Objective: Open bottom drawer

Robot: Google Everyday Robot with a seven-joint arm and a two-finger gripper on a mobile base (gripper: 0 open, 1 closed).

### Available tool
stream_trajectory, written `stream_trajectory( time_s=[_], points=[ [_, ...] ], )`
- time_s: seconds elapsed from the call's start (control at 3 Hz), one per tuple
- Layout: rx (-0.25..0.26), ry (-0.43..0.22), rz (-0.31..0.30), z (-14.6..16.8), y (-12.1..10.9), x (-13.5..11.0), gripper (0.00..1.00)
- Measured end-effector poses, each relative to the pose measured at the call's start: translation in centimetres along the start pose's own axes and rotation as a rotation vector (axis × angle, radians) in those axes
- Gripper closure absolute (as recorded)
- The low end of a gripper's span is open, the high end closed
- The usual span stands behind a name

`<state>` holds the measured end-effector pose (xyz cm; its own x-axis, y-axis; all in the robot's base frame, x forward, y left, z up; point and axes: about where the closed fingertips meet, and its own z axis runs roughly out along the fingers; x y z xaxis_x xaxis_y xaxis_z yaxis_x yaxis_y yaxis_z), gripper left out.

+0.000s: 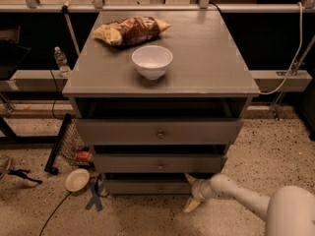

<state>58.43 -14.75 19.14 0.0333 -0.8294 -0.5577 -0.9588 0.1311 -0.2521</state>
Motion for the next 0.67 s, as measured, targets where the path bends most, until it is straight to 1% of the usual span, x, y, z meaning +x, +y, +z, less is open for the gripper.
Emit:
stream_trajectory(
  time_s=[0.33, 0.67],
  points=[
    [0.002, -0.038, -0.025, 3.59, -3.19, 0.82, 0.0],
    [0.002, -0.038, -0.025, 3.59, -3.19, 0.82, 0.0]
  ],
)
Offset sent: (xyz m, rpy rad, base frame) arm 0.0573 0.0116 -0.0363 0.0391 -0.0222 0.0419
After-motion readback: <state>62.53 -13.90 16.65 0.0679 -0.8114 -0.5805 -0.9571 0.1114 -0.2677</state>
